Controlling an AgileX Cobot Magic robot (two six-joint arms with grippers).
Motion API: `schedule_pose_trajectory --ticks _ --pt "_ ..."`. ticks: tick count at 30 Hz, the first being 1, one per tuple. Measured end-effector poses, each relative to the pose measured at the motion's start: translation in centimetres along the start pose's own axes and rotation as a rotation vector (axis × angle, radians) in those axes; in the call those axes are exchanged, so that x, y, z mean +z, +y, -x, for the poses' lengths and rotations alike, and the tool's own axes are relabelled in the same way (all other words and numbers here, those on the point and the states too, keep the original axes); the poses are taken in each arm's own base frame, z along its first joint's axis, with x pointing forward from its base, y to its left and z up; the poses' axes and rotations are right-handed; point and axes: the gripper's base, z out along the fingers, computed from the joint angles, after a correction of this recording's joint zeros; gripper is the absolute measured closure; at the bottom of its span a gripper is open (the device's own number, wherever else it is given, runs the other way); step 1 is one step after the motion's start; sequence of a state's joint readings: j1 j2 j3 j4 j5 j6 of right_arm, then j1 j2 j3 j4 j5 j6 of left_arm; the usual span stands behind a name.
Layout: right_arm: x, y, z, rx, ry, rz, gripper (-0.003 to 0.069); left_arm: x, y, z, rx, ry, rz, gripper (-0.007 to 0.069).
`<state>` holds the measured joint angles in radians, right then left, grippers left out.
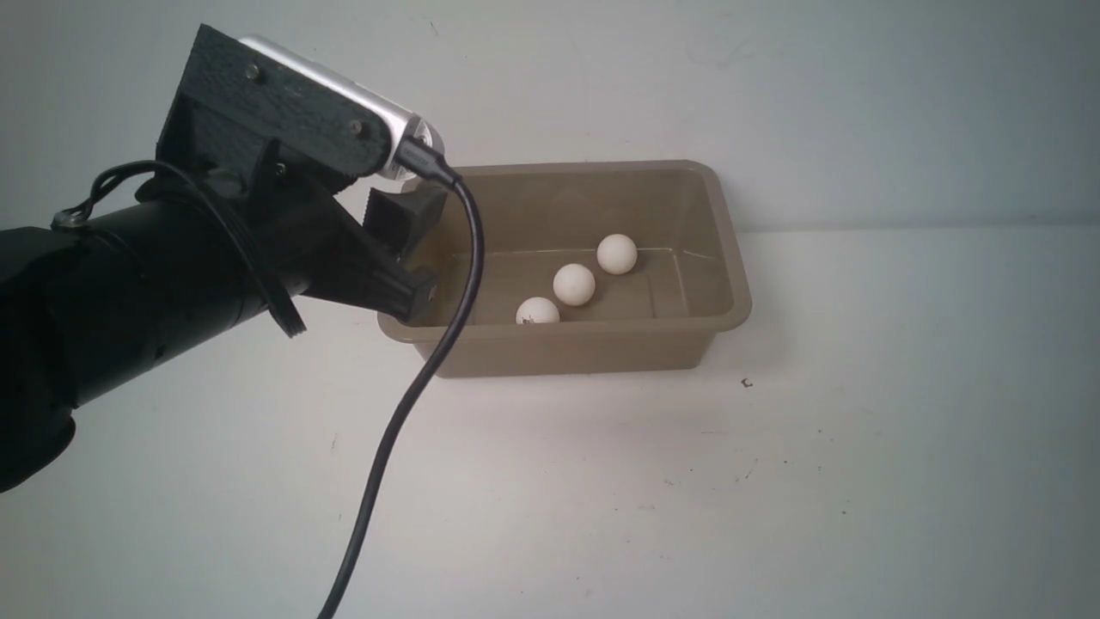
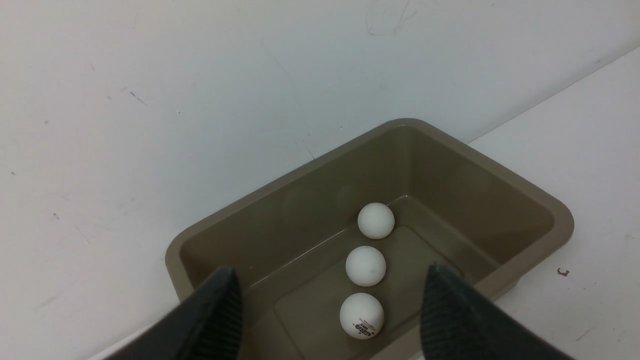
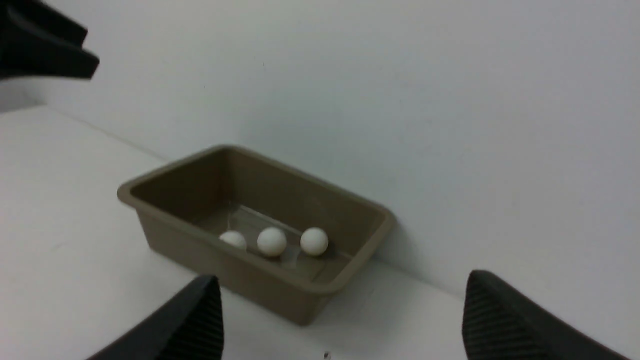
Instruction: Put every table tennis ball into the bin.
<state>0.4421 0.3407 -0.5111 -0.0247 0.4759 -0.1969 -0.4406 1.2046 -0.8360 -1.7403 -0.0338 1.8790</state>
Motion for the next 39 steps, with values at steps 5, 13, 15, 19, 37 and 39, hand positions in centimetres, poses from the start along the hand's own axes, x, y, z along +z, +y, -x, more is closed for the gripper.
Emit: schedule_pose_trajectory --ticks 5,13,15,19,37,39 --pt "0.9 0.8 -2.9 0.033 0.088 0.029 0.0074 0.0 0.0 0.0 -0.005 0.000 0.000 0.0188" --pt "1.3 1.2 -4.5 0.047 0.131 0.041 0.0074 0.0 0.0 0.0 -0.090 0.000 0.000 0.0188" --pt "1.4 1.3 -4.7 0.046 0.133 0.041 0.0074 0.0 0.0 0.0 -0.095 0.000 0.000 0.0188" --pt "1.5 1.4 -5.2 0.058 0.133 0.045 0.0074 0.0 0.0 0.0 -0.096 0.000 0.000 0.0188" --pt "1.5 1.7 -6.2 0.062 0.217 0.064 0.0074 0.0 -0.3 0.1 -0.098 -0.009 -0.033 0.0188" --pt "1.5 1.7 -6.2 0.062 0.217 0.064 0.0074 0.0 -0.5 0.2 -0.098 -0.014 -0.054 0.0188"
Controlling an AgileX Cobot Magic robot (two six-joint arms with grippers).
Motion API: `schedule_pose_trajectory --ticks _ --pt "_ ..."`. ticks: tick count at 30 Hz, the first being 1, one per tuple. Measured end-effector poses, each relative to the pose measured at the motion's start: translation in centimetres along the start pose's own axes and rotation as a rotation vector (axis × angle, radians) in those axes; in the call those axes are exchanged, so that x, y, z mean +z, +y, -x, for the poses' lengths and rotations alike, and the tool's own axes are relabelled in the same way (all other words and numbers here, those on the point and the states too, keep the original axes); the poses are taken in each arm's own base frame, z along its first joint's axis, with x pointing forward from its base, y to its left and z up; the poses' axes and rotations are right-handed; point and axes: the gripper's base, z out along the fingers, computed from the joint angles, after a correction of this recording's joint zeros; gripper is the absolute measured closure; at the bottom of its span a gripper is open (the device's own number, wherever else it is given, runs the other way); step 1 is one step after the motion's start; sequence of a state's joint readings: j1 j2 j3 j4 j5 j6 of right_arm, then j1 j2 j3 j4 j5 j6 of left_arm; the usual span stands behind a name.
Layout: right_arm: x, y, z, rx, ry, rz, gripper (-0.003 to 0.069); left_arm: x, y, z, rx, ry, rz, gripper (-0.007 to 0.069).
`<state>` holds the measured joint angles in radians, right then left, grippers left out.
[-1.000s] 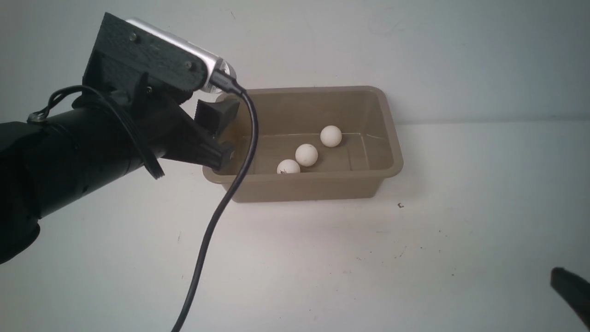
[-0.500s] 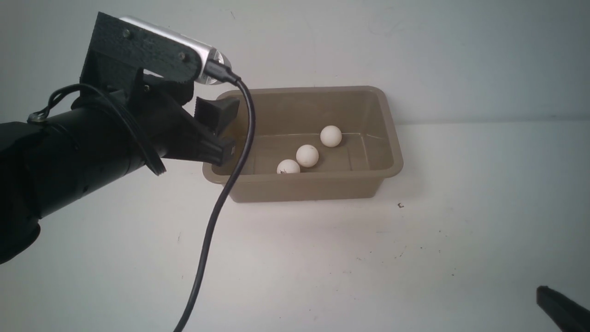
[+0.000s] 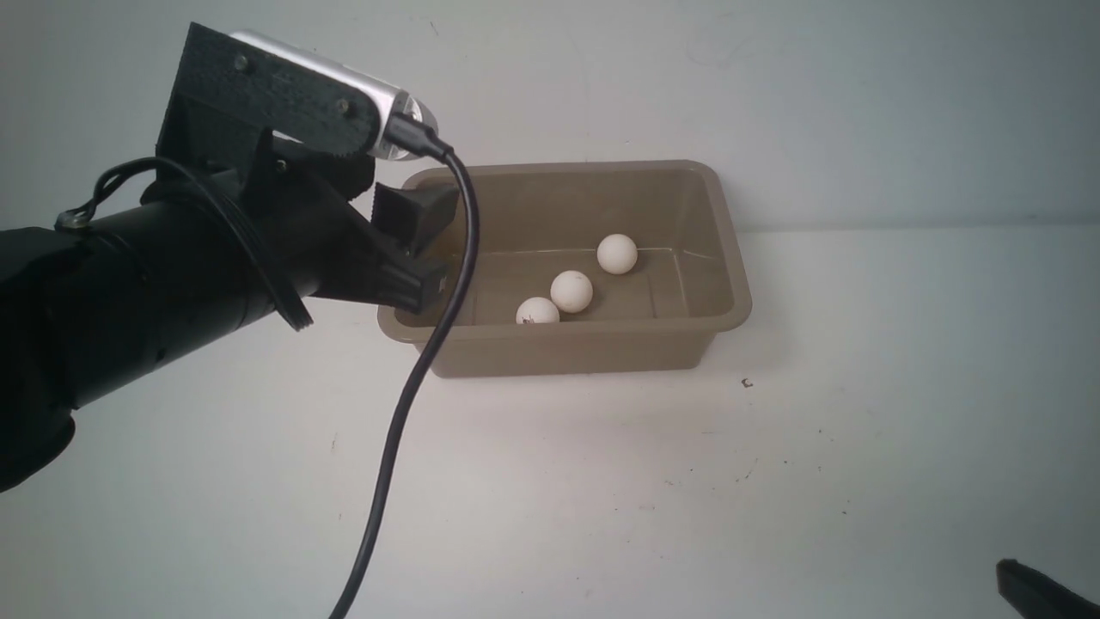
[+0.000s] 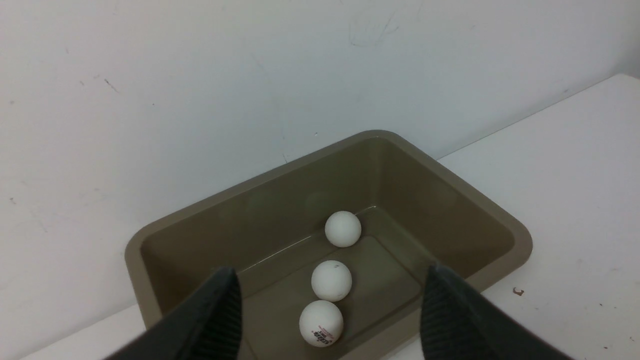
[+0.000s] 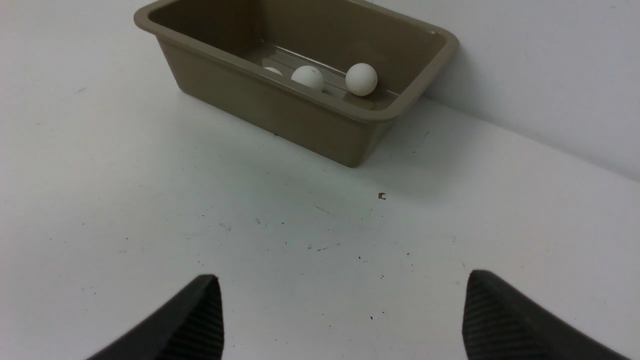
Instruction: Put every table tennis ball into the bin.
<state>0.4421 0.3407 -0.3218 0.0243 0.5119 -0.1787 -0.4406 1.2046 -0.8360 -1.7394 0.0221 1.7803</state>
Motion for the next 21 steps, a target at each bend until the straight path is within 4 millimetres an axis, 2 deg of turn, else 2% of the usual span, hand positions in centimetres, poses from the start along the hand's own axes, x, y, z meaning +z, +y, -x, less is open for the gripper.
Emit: schedule_pose_trajectory --ticks 11,21 --pt "0.0 0.0 0.0 0.001 0.000 0.000 0.0074 -0.3 -2.1 0.4 0.019 -0.046 -0.231 0.0188" --pt "0.0 0.0 0.0 0.002 0.002 0.001 0.0074 -0.4 -2.3 0.5 0.046 -0.056 -0.251 0.0188"
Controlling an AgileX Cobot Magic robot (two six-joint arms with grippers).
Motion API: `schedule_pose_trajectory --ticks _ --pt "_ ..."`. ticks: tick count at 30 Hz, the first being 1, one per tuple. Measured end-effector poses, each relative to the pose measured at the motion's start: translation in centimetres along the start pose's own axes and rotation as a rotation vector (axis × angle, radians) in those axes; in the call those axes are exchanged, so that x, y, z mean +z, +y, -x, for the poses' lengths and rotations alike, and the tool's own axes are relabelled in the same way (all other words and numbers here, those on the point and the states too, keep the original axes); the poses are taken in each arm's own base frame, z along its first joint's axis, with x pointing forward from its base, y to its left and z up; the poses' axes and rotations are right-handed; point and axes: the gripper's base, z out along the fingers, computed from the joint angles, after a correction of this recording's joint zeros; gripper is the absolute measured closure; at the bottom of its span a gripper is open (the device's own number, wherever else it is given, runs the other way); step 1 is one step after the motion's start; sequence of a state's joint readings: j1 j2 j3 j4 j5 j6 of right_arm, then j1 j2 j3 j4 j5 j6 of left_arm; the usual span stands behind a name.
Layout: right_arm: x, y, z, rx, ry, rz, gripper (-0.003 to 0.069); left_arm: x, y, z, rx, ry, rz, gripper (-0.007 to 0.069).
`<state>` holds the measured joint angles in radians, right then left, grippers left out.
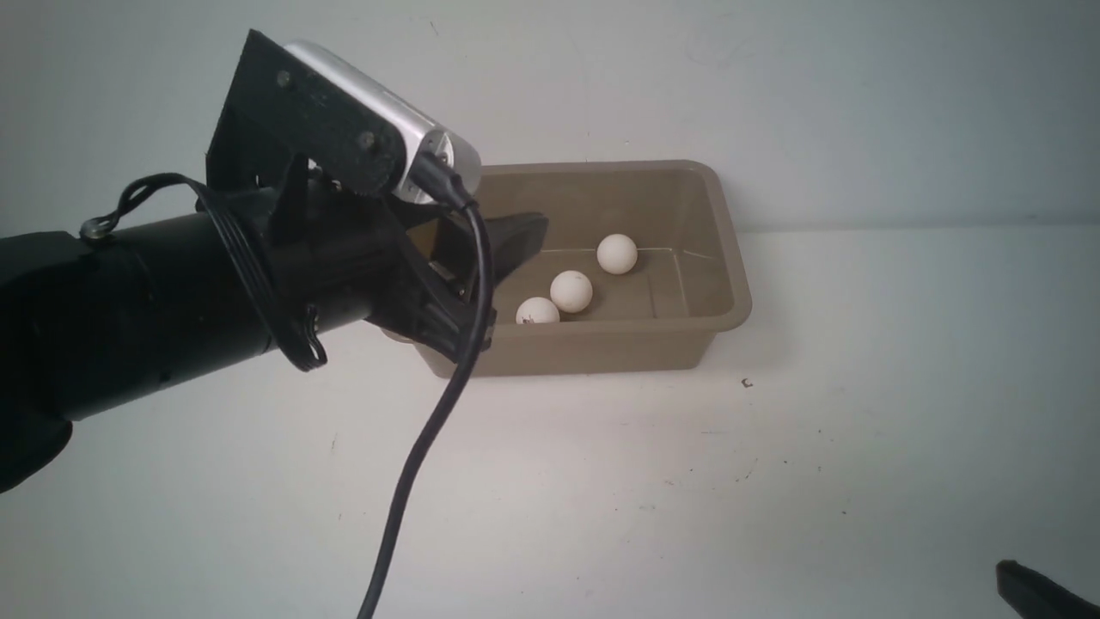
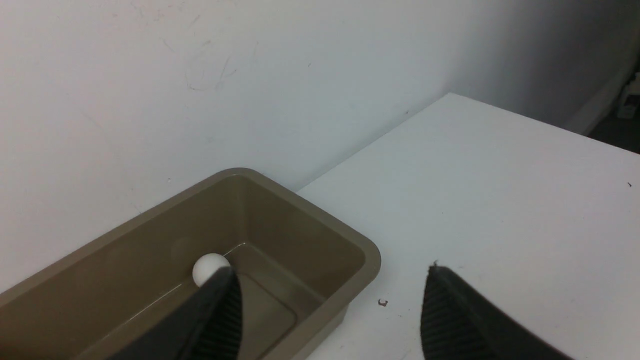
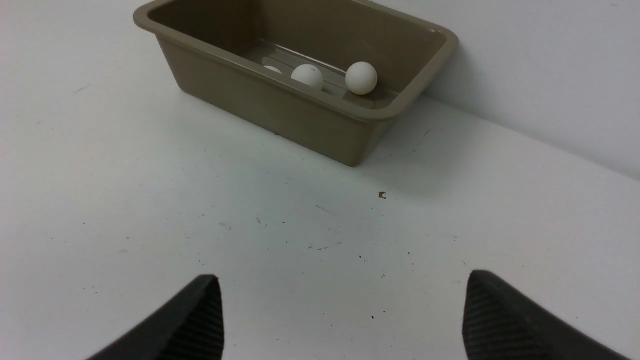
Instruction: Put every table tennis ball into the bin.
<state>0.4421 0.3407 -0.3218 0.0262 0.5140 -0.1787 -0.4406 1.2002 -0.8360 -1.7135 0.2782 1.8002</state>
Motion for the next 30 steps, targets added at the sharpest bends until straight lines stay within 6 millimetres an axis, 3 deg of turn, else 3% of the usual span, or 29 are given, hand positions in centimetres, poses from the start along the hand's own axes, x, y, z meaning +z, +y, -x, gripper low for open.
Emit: schedule_pose_trajectory --ticks 6,12,13,17,18,23,30 --pt "0.0 0.0 0.0 0.000 0.002 0.000 0.0074 -3.1 -0.7 2.3 0.065 -0.110 0.012 0.0188" --pt "0.0 0.0 0.0 0.000 0.005 0.001 0.0074 -8.6 -0.9 5.0 0.164 -0.274 0.103 0.0188" --pt "0.0 0.0 0.0 0.000 0.005 0.001 0.0074 -10.5 -0.7 5.4 0.176 -0.319 0.157 0.0188" --pt "0.0 0.0 -0.1 0.000 0.007 0.001 0.0074 -13.2 0.0 4.8 0.181 -0.352 0.275 0.0188" --pt "0.0 0.0 -0.1 0.000 0.013 0.002 0.0074 -14.5 0.4 3.9 0.171 -0.356 0.346 0.0188" --pt "0.0 0.1 -0.4 0.000 0.044 0.008 0.0074 -17.1 0.0 1.5 0.159 -0.377 0.461 0.0188" --pt "0.0 0.1 -0.5 0.000 0.055 0.010 0.0074 -18.6 -1.2 -0.1 0.231 -0.394 0.505 0.0188"
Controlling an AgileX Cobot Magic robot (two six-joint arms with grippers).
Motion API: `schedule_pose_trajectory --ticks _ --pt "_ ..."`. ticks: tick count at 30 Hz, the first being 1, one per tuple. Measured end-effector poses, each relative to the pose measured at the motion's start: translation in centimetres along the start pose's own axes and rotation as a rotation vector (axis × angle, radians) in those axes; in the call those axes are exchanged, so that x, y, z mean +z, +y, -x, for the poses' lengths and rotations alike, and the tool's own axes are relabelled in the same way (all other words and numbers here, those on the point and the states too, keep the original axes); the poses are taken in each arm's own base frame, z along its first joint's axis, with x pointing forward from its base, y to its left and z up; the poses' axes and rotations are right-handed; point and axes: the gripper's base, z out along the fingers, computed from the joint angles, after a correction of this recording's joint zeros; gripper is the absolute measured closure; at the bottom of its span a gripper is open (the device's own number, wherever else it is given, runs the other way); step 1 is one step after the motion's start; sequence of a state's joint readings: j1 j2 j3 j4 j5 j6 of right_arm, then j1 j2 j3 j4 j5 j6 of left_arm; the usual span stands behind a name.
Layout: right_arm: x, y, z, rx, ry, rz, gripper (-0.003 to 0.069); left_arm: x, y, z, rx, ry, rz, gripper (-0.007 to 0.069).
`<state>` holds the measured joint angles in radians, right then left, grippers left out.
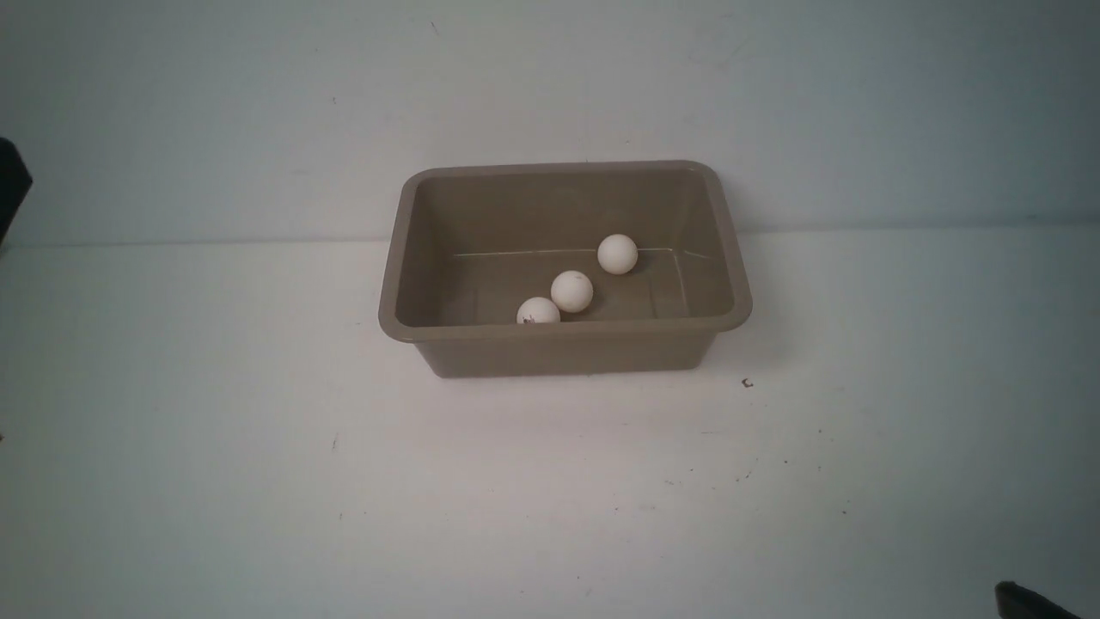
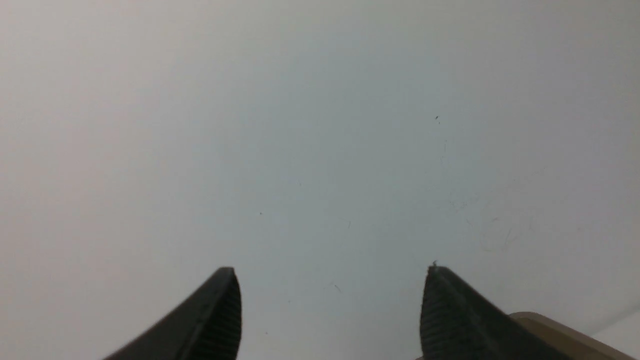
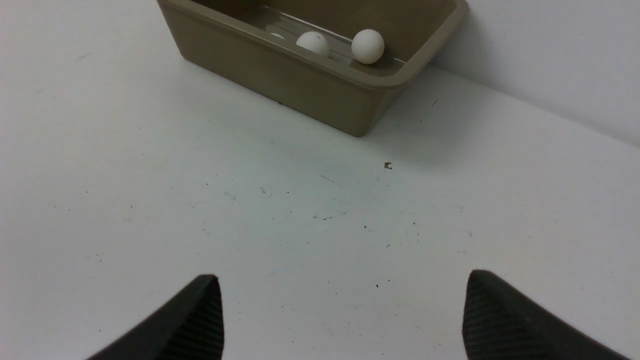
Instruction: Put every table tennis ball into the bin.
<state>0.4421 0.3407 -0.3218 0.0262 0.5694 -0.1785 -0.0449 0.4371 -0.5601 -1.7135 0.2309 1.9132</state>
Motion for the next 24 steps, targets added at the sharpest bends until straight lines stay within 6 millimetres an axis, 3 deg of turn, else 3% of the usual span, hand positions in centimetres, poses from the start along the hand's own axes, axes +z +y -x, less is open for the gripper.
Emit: schedule_pose_trajectory --ticks 5,10,18,24 --pt "0.0 0.0 0.0 0.000 0.002 0.000 0.0074 -0.3 0.0 0.2 0.030 -0.012 0.005 0.0188" --pt "0.0 0.0 0.0 0.000 0.002 0.000 0.0074 0.0 0.0 -0.2 -0.168 0.022 -0.003 0.0188" --pt "0.0 0.0 0.0 0.000 0.002 0.000 0.0074 -0.2 -0.8 -2.7 -0.436 0.306 -0.027 0.0188" --pt "0.0 0.0 0.0 0.000 0.002 0.000 0.0074 -0.9 -0.9 -4.6 -0.418 0.439 0.004 0.0188"
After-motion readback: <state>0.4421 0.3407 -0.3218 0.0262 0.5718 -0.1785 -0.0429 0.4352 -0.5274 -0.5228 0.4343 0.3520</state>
